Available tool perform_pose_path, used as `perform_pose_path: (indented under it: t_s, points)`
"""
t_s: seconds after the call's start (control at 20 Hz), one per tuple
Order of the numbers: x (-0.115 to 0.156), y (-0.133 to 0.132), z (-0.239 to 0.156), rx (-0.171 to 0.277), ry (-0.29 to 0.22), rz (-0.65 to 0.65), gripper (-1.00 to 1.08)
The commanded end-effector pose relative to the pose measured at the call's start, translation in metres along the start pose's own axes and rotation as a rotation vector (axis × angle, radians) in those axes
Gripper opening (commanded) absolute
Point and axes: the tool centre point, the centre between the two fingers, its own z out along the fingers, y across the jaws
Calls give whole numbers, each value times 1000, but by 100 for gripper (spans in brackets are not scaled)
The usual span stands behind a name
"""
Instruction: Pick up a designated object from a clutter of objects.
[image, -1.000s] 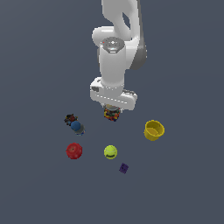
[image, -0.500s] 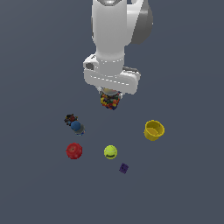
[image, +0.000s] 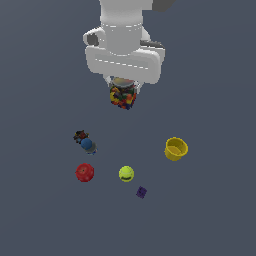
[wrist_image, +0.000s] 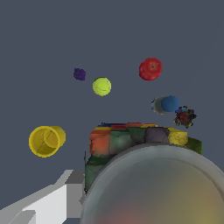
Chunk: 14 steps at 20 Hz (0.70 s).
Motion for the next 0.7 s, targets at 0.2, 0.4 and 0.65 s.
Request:
perform_pose_path:
  t_s: [0.2,0.4,0.65]
  points:
    - [5,2,-37,1,2,0,-100]
    - [6,2,-47,0,2,0,-100]
    - [8,1,-49,0,2,0,-100]
